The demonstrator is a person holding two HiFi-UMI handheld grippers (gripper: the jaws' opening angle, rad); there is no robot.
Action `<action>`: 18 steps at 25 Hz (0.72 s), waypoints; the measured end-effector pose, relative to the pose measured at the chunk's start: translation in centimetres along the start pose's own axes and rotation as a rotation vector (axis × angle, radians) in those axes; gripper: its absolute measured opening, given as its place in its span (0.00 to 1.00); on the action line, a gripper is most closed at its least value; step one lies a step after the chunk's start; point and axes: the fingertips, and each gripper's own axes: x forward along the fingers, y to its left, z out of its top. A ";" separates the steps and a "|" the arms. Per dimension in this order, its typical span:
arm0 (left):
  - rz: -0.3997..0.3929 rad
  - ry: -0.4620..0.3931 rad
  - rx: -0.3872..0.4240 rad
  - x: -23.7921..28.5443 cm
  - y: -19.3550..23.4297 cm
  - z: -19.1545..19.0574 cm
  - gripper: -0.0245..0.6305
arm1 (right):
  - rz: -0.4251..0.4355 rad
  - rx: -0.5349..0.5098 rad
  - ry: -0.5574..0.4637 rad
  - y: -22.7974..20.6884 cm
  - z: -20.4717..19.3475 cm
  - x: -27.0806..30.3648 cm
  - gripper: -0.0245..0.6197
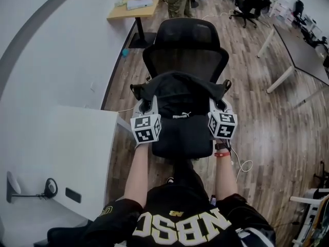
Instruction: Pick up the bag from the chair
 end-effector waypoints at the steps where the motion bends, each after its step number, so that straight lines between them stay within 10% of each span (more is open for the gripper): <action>1: -0.004 -0.026 0.006 -0.7 -0.4 1.2 0.15 | -0.004 -0.007 -0.021 0.1 1.0 -0.9 0.16; 18: -0.034 -0.293 0.118 -10.8 -3.6 11.0 0.15 | -0.058 -0.045 -0.280 3.4 10.1 -13.2 0.17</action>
